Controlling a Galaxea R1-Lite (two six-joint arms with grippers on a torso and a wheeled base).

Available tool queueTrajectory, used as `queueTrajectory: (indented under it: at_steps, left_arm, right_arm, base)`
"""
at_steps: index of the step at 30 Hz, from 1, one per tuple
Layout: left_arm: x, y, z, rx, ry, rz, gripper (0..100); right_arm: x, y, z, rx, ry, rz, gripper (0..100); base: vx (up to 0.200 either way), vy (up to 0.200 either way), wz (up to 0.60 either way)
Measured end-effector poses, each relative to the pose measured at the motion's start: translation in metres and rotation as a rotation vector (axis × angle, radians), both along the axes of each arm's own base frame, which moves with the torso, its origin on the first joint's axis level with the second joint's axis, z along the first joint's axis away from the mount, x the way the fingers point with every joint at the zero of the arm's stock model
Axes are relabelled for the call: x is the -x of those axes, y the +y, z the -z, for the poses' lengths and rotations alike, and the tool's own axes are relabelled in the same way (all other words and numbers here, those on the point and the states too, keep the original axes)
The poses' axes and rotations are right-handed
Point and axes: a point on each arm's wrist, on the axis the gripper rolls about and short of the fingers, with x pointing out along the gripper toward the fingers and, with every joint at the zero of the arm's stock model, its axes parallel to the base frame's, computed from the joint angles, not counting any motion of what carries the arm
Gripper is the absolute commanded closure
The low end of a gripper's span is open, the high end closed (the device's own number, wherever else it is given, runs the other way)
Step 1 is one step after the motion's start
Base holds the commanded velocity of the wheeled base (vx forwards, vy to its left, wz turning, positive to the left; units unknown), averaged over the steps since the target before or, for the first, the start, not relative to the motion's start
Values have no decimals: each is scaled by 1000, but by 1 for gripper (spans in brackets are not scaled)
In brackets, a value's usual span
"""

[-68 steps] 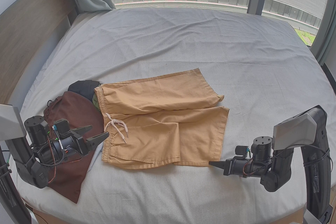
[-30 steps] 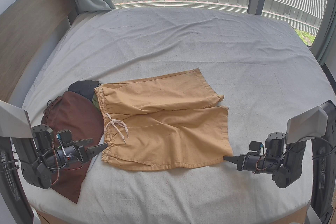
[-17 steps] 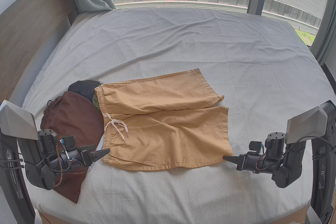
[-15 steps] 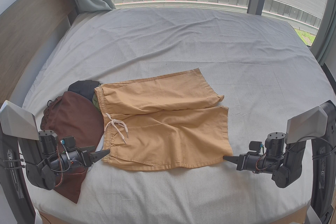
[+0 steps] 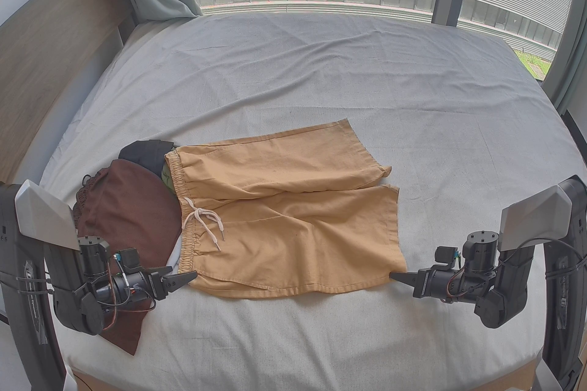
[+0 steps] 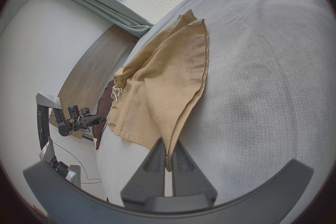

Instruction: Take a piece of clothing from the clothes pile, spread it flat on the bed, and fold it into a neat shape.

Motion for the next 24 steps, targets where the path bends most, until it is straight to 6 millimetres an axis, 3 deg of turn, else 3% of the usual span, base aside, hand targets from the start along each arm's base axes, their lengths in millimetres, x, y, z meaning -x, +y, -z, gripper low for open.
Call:
queueTrajectory:
  at_steps: [24]
  left_arm:
    - [-4, -11, 8, 96, 98, -25, 0]
  right_arm:
    - [-1, 0, 3, 1, 6, 0, 100]
  base:
    - [0, 0, 0]
